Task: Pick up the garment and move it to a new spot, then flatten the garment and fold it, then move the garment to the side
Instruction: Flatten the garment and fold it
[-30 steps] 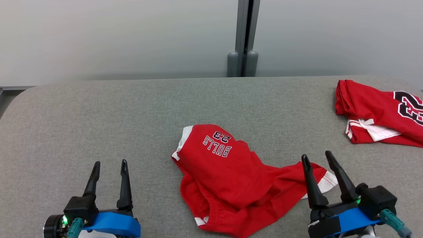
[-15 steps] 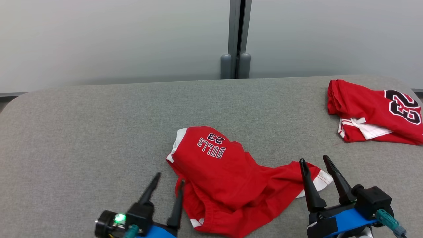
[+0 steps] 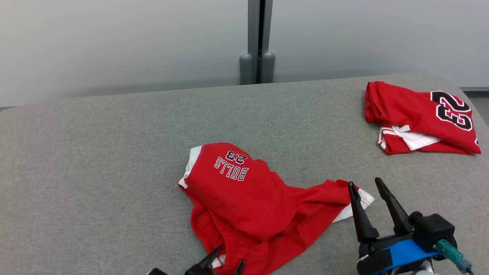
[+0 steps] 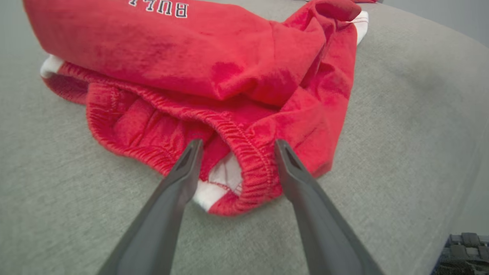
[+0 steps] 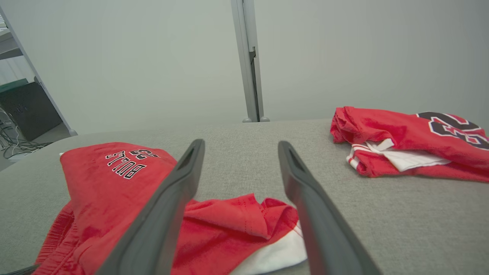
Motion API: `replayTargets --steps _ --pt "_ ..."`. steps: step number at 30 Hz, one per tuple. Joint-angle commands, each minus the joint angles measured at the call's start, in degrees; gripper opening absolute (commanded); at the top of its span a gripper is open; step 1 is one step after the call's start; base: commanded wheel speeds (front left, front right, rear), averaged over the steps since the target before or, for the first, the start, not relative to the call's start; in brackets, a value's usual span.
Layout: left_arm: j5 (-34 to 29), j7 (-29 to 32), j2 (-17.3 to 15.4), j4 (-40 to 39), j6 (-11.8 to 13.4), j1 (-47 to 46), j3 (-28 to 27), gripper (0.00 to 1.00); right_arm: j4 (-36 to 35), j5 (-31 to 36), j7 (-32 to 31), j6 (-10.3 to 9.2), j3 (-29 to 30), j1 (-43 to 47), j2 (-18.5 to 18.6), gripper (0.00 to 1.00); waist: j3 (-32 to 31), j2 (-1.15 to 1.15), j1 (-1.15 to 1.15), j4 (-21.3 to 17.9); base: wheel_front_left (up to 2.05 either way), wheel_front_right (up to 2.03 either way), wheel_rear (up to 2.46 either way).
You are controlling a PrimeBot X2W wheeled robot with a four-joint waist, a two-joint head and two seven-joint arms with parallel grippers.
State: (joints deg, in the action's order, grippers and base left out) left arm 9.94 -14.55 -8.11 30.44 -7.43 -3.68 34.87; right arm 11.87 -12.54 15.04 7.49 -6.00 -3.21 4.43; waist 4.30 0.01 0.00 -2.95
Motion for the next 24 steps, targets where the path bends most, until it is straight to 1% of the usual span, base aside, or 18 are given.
replayTargets --steps 1,5,6,8,11,14,19,24 --pt "0.6 -0.1 -0.1 0.9 0.0 -1.2 0.7 1.00 0.0 -0.1 0.2 0.01 0.1 -0.7 0.1 1.00 0.1 -0.01 0.00 -0.2 0.00 0.00 0.00" --pt "2.7 -0.2 0.7 3.5 -0.1 -2.9 3.2 1.00 0.1 -0.6 0.2 0.01 0.0 -0.8 0.0 1.00 0.4 -0.01 0.00 -0.9 0.00 0.00 0.00" --pt "3.3 -0.2 0.9 4.0 -0.1 -3.6 3.6 0.74 0.2 -0.6 0.2 0.01 0.0 -0.8 0.0 1.00 0.4 -0.01 0.00 -1.0 0.00 0.00 0.00" --pt "4.6 -0.3 1.4 5.1 -0.1 -4.7 4.5 0.00 0.3 -0.7 0.2 0.01 0.1 -0.7 0.0 1.00 0.3 -0.01 0.00 -1.0 0.00 0.00 0.00" --pt "6.3 -0.5 1.8 5.8 -0.1 -6.4 4.9 0.00 0.1 -0.7 0.2 0.01 0.6 -0.1 -0.1 1.00 0.1 -0.01 0.00 -0.4 0.00 0.00 0.00" --pt "7.6 -0.6 1.9 4.9 0.2 -7.4 3.3 0.00 -0.2 -0.9 0.2 0.02 1.1 0.5 -0.1 1.00 -0.2 -0.01 0.00 0.8 0.00 0.00 0.00" --pt "8.0 -0.7 0.2 -0.5 2.1 -6.9 -0.7 0.00 -0.2 -1.3 0.2 0.01 1.6 1.1 0.0 1.00 -0.6 -0.01 0.00 4.0 0.00 0.00 0.00" --pt "7.9 -0.7 -2.4 -6.3 3.8 -4.4 -4.2 0.00 0.3 -1.4 0.2 0.01 1.7 1.2 -0.2 1.00 -1.1 -0.01 0.00 6.9 0.00 0.00 0.00"
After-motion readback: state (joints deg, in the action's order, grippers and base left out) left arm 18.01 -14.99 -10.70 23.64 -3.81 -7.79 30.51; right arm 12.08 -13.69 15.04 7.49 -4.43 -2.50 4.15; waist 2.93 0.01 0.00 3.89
